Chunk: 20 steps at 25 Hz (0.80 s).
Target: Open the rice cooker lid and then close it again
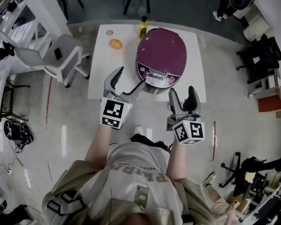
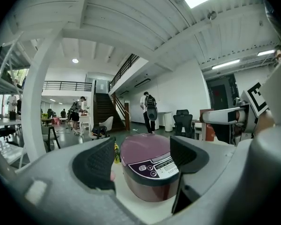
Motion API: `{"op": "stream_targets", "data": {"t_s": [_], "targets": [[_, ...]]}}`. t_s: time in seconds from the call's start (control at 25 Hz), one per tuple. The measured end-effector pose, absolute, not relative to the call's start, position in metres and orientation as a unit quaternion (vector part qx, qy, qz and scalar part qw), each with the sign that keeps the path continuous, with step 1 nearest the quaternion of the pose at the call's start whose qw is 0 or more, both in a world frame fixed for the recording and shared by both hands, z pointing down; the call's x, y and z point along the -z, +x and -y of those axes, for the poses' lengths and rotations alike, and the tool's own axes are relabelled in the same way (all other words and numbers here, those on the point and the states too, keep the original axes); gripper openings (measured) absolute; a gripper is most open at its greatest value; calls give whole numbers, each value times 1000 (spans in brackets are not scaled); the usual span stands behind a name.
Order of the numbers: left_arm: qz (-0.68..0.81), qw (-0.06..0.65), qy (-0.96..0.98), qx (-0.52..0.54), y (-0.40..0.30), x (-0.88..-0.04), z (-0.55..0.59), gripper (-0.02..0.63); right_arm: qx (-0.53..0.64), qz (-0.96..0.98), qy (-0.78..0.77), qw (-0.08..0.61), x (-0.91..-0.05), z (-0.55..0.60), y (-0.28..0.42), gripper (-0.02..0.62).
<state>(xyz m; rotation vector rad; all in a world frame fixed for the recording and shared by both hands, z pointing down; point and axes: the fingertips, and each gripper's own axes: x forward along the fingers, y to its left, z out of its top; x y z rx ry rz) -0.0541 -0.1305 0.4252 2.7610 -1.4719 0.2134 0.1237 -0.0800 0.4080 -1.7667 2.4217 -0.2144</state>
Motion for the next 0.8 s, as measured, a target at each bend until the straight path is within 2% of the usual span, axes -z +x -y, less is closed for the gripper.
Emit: {"op": "stream_targets", "data": {"t_s": [0.24, 0.52, 0.8], "targets": [[428, -47, 890, -151, -24, -440, 155, 380, 75, -847, -525, 19, -422, 114, 130, 350], [313, -109, 899, -287, 8, -476, 154, 382, 59, -903, -415, -88, -451, 125, 102, 373], [223, -151, 889, -370, 24, -511, 155, 382, 49, -919, -348, -179, -480, 124, 80, 373]]}}
